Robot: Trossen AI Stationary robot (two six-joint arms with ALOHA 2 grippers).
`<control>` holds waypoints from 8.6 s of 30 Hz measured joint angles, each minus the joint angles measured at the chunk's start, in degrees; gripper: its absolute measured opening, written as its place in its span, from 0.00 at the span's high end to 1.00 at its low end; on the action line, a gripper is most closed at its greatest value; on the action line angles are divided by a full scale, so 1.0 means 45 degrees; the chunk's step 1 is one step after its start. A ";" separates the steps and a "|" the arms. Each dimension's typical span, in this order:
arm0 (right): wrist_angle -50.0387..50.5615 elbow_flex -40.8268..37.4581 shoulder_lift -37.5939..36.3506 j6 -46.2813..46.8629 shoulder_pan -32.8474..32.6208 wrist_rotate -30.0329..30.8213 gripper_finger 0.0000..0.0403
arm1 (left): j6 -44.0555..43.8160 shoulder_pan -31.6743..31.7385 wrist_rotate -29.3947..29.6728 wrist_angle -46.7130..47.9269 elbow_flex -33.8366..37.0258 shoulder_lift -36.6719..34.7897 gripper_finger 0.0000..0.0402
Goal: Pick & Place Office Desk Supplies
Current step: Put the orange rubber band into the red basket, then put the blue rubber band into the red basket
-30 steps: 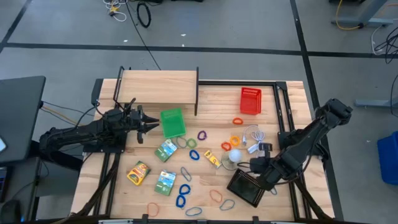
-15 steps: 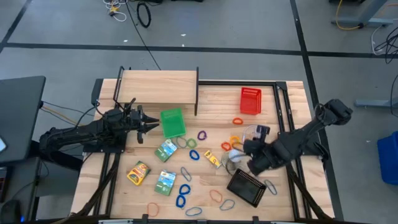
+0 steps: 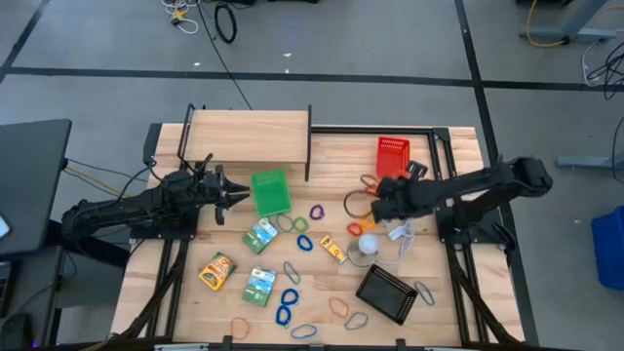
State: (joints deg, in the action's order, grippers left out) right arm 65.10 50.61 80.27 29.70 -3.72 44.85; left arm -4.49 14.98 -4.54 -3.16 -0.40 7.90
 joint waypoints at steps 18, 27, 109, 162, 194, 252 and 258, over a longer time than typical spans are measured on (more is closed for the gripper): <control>-0.6026 -0.1116 0.0000 -0.6081 0.5841 -0.3163 0.98 | 0.0005 0.0000 0.0005 0.0003 0.0004 0.0002 0.74; -0.7155 -0.1116 0.0000 -0.7070 0.6474 -0.5019 0.76 | -0.0037 -0.0005 0.0005 0.0005 0.0000 0.0000 0.74; -0.3934 -0.1520 0.0353 1.1341 -1.0560 -1.2069 0.55 | -0.0034 -0.0005 -0.0091 0.0055 0.0000 0.0010 0.74; 0.5276 0.2648 0.2195 1.3852 -0.9433 -0.4788 1.00 | -0.0041 -0.0005 -0.0090 0.0131 0.0000 0.0010 0.74; 0.2256 0.2235 0.2074 0.6097 0.0581 0.4671 1.00 | 0.0010 -0.0005 -0.0092 0.0136 0.0000 0.0010 0.74; -0.1527 0.1560 0.2079 -0.1671 0.6033 -0.2251 0.50 | -0.0058 0.0000 -0.0029 0.0146 0.0000 0.0010 0.74; -0.0431 0.1560 0.2079 -0.2145 0.6175 -0.3172 0.50 | -0.0053 -0.0001 -0.0033 0.0181 0.0000 0.0010 0.74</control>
State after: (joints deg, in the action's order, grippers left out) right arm 63.15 57.63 89.62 20.05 24.07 30.58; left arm -4.73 14.98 -4.68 -2.35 -0.40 7.94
